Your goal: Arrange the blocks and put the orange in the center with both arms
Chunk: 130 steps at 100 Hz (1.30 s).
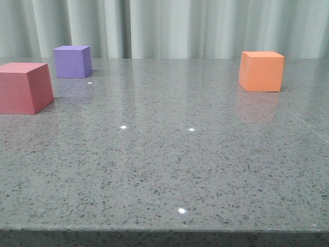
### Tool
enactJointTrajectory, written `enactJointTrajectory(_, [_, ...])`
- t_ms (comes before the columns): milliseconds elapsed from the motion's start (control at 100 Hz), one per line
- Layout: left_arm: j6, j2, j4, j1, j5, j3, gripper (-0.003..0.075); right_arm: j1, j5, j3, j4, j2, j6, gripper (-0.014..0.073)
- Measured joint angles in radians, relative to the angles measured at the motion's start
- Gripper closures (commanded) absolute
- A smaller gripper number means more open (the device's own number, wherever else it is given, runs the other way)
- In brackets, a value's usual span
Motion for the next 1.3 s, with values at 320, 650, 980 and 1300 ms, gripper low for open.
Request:
enactJointTrajectory(320, [0.0,0.0,0.0,0.0,0.0,0.0,0.0741,0.0,0.0,0.0,0.0,0.0,0.0,0.0704])
enactJointTrajectory(650, [0.0,0.0,0.0,0.0,0.0,0.0,0.0741,0.0,-0.006,-0.03,0.0,0.0,0.0,0.0704])
enactJointTrajectory(980, [0.0,0.0,0.0,0.0,0.0,0.0,0.0741,0.0,0.433,-0.439,0.0,0.194,0.0,0.0704])
enactJointTrajectory(1300, [0.0,0.0,0.0,0.0,0.0,0.0,0.0741,0.0,0.809,-0.794,0.0,0.577,0.0,0.0704])
